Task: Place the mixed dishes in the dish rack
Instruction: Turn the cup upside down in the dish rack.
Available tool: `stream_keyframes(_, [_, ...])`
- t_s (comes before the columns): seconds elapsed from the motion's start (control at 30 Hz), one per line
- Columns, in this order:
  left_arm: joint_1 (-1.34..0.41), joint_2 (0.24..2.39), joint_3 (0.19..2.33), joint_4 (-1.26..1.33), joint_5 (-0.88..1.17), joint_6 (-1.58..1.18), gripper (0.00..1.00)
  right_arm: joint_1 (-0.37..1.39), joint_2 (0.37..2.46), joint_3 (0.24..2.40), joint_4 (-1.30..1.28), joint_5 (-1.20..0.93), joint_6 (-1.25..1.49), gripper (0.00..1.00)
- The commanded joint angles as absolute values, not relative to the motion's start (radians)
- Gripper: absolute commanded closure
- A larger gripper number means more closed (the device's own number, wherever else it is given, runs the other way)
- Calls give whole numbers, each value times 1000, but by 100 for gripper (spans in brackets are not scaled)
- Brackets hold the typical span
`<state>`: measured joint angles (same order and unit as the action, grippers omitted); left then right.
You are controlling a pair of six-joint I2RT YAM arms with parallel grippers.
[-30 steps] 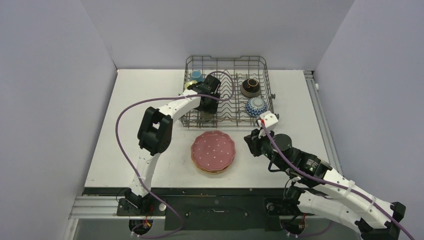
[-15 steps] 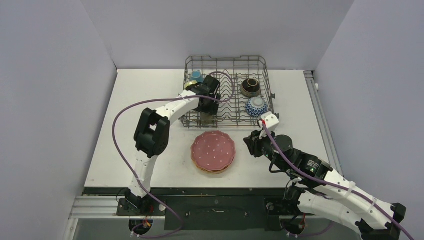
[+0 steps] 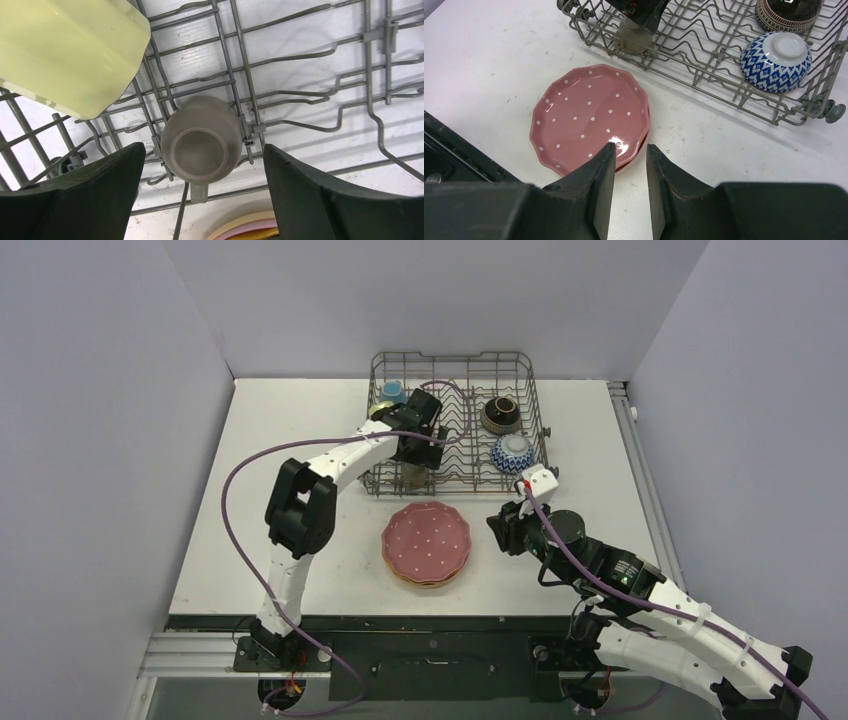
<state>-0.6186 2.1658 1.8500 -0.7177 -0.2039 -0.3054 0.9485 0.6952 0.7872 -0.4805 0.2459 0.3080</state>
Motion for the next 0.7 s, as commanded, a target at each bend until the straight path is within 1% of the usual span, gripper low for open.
stream_keyframes(0.0, [-625,2054,1885,-721,-186,-296,14,942,681,790,-470,252,316,74])
stream_keyframes(0.13, [-625,2023,1916,-739,-180,-284,12,942,685,789,-467,255,313,74])
stream_keyframes(0.27, [-618,2031,1997,-791,-174,-261,11,942,692,788,-462,251,313,74])
stream_keyframes(0.67, [-543,2184,2411,-948,-167,-192,8,936,696,790,-461,250,309,73])
